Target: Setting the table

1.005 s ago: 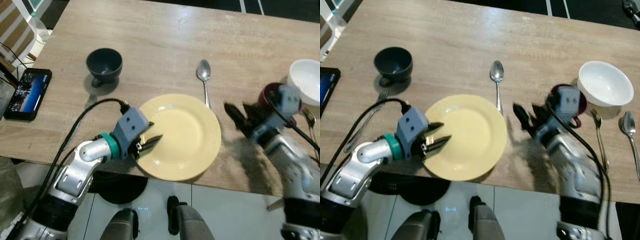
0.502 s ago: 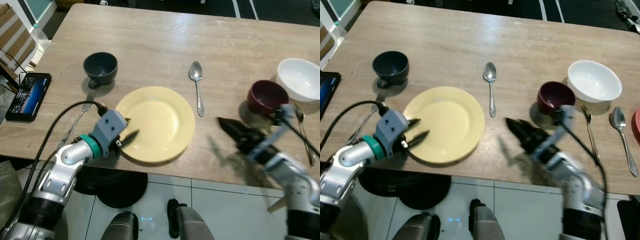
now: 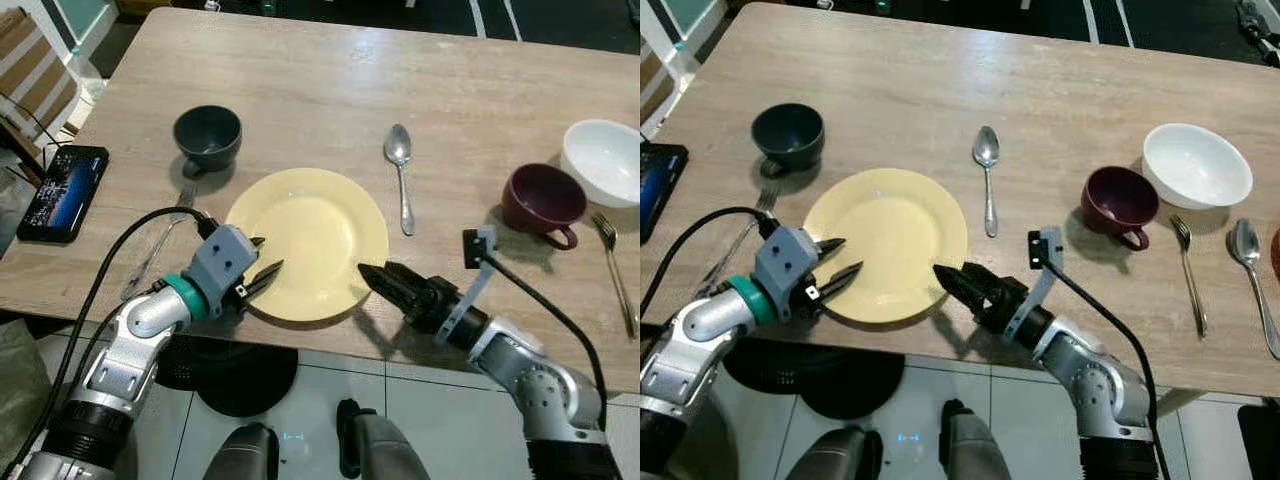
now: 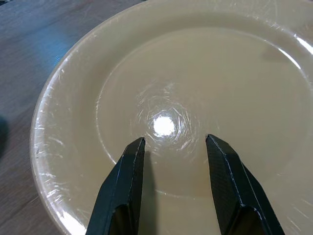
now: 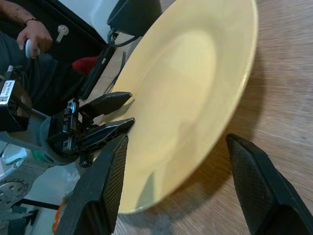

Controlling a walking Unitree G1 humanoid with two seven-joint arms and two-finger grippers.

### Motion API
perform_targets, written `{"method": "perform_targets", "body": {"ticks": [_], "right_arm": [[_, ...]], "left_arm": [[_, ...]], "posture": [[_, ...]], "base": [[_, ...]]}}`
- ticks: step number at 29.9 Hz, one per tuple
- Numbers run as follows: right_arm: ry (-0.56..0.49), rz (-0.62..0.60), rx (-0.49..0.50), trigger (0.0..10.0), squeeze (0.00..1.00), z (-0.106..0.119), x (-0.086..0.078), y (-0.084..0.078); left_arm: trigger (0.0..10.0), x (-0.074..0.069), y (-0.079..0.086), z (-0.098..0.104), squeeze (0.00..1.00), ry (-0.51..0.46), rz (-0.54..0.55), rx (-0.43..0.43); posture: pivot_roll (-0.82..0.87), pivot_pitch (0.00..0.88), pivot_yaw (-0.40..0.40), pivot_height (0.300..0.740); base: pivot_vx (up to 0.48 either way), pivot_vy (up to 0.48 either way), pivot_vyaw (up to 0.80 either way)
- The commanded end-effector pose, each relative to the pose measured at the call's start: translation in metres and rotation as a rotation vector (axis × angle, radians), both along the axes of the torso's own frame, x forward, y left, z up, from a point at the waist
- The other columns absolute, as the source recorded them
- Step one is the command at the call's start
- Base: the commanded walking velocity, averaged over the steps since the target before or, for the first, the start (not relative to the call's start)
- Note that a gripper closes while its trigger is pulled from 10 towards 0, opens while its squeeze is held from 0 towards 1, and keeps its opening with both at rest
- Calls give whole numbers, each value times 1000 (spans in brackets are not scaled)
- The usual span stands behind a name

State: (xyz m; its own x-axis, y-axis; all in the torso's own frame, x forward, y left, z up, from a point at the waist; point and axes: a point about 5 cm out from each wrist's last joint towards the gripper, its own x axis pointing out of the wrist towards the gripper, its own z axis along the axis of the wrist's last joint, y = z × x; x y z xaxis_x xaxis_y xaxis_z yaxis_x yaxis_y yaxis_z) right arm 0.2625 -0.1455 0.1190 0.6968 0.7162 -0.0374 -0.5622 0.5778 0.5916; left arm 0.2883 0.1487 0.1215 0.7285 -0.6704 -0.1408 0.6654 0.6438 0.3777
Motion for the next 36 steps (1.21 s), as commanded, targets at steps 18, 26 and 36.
{"method": "perform_targets", "body": {"ticks": [18, 26, 36], "right_arm": [[169, -122, -67, 0, 0, -16, 23, 56], [1, -247, -57, 0, 0, 8, 35, 41], [-164, -371, -41, 0, 0, 36, 45, 23]], "left_arm": [[10000, -9, -1, -34, 0, 122, -7, 57], [10000, 9, -8, 10, 0, -53, 43, -35], [10000, 27, -18, 96, 0, -318, 62, -195]], "posture": [[37, 132, 15, 740], [36, 127, 14, 740], [40, 116, 19, 740]], "base": [[0, 0, 0], [0, 0, 0], [0, 0, 0]]}}
